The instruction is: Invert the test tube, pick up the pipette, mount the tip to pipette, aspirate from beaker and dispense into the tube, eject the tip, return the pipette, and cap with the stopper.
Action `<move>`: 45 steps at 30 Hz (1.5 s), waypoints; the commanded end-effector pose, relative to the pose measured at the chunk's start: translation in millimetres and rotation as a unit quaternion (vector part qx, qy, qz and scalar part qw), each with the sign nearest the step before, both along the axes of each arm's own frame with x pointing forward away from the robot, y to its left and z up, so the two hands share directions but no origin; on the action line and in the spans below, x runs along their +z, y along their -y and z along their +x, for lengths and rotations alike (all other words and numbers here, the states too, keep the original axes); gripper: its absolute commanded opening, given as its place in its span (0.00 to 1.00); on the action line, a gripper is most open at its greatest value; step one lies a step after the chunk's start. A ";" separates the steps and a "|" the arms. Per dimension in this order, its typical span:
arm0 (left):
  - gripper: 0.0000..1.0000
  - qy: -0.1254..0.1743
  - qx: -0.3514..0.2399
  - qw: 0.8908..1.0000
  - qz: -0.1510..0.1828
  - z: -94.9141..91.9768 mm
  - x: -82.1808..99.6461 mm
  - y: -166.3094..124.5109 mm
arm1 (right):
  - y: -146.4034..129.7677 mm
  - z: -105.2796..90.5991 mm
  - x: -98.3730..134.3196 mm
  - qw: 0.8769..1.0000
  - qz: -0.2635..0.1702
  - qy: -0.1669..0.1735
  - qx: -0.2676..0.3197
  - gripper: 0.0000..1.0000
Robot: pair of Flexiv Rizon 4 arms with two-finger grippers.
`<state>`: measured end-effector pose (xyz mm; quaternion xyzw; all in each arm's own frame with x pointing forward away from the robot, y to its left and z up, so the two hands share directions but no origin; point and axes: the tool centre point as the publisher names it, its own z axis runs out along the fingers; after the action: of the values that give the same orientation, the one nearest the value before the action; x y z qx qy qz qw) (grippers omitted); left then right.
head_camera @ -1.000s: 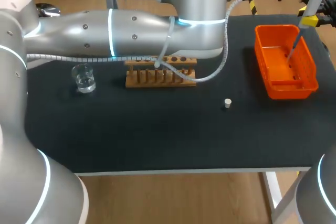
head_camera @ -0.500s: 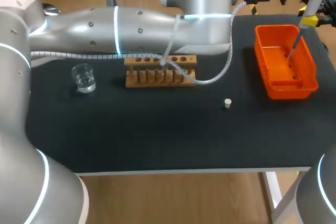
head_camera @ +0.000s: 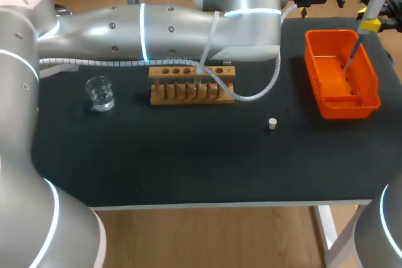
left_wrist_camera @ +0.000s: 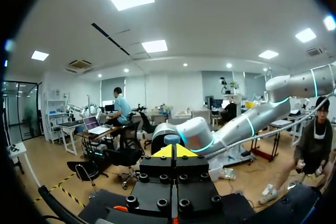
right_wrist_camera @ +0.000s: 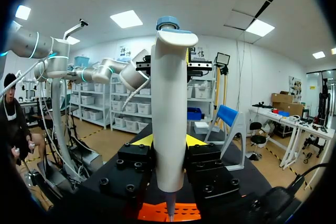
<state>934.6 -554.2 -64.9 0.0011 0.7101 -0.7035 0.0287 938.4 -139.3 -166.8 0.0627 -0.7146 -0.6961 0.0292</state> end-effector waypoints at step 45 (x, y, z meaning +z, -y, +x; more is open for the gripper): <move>0.00 -0.001 0.005 1.000 0.004 -0.7 -29.6 5.1 | -0.3 -0.8 1.1 1.000 -0.002 0.001 -0.001 0.00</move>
<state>935.8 -557.1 -84.8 -0.0001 0.7139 -0.6997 0.0283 937.2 -139.9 -173.9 0.0619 -0.7150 -0.6958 0.0281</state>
